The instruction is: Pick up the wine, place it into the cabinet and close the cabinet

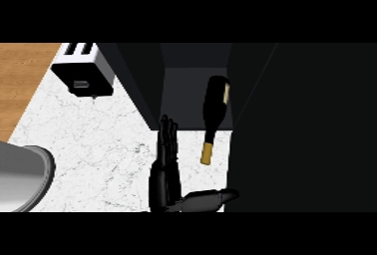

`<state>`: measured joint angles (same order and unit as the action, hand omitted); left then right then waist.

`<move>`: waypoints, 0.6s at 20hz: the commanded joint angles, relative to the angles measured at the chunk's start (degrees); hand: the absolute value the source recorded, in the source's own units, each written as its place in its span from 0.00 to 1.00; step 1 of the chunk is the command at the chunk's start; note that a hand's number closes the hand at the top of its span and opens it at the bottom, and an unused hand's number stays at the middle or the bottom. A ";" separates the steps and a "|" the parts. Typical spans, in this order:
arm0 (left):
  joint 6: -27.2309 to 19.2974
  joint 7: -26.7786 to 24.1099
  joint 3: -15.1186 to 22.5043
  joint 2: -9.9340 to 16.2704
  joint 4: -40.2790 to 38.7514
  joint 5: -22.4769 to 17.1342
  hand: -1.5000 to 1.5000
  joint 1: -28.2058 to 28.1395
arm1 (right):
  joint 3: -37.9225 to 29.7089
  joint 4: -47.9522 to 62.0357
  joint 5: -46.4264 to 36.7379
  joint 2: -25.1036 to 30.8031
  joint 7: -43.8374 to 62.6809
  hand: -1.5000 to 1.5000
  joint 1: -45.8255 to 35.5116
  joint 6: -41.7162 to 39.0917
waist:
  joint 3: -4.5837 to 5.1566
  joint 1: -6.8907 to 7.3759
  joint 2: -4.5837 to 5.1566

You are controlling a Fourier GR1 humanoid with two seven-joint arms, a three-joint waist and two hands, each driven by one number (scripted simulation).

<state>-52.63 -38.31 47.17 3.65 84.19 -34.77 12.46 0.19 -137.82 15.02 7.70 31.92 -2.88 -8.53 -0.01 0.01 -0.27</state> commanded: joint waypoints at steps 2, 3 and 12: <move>-7.69 4.77 4.14 4.84 13.65 4.81 0.00 -5.24 | -2.17 -6.00 4.41 0.21 1.03 0.00 3.15 -0.54 | -0.04 -0.02 -0.01; -4.95 4.45 1.82 3.29 10.74 4.96 0.00 -4.14 | 0.29 -7.13 2.06 0.38 4.37 0.00 -0.25 1.09 | 0.01 -0.06 0.12; 2.95 2.28 4.71 14.26 22.94 5.98 0.00 -15.77 | 4.07 -5.64 5.56 -0.55 4.15 1.00 4.28 -3.71 | 0.01 -0.08 0.08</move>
<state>-52.86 -35.66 52.15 13.63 103.29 -28.77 -0.19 1.57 -137.56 15.75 7.94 33.83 -2.49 -11.11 -0.02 -0.02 -0.22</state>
